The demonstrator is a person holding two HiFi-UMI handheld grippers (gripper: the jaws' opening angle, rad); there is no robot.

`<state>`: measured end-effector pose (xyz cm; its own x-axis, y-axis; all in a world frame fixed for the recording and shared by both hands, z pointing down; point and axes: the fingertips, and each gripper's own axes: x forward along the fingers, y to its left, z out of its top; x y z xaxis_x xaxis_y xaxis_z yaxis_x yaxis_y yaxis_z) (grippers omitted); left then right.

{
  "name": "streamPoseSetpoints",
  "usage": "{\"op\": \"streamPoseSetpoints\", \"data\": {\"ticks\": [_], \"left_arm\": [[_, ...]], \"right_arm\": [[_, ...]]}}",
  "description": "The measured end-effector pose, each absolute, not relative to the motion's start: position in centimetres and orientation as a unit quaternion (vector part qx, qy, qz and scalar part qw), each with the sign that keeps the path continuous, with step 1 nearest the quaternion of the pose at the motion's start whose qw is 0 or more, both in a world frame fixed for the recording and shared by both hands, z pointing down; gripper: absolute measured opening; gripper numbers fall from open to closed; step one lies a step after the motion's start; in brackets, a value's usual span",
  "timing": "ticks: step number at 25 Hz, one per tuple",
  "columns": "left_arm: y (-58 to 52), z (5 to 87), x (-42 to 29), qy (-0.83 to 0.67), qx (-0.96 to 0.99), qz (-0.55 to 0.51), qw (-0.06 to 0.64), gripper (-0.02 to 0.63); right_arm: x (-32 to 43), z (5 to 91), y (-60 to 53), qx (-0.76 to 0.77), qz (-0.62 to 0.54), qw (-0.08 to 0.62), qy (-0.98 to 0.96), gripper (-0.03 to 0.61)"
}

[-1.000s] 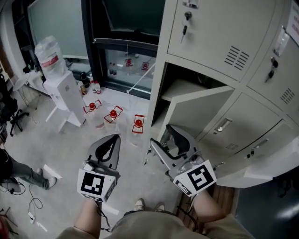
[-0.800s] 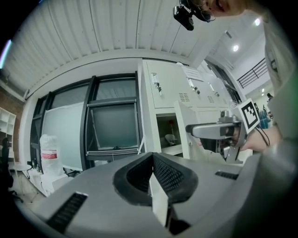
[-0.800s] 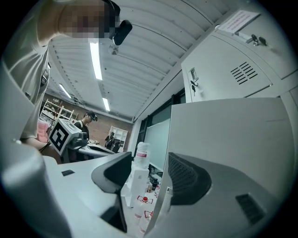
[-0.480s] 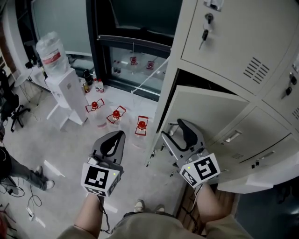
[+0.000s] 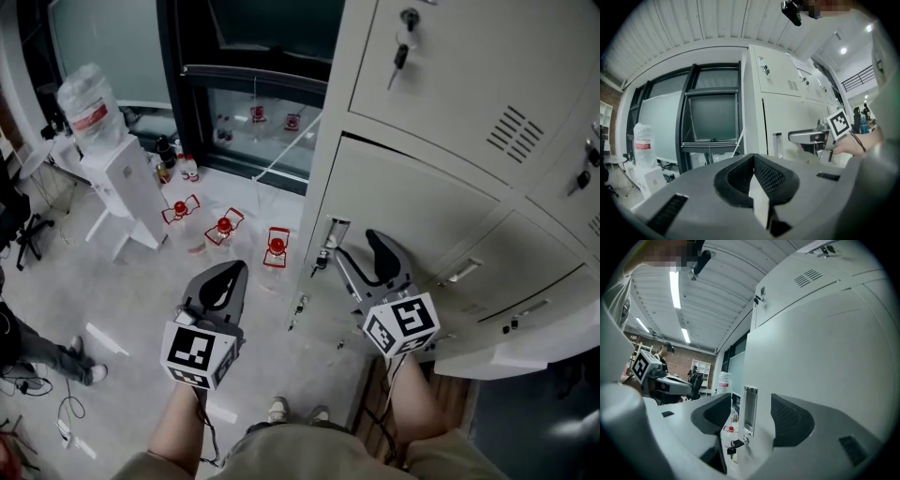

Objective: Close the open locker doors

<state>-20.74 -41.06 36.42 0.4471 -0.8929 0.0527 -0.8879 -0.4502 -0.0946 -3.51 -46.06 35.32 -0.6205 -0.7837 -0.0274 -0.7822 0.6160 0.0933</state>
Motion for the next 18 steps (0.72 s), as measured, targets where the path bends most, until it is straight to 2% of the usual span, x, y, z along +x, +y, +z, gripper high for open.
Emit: {"op": "streamPoseSetpoints", "data": {"ticks": [18], "left_arm": [[-39.1,34.8,-18.2,0.511,-0.857,-0.047,0.040,0.008]], "right_arm": [[0.1,34.6,-45.1,0.467,-0.021,0.011,-0.884,0.261]]}}
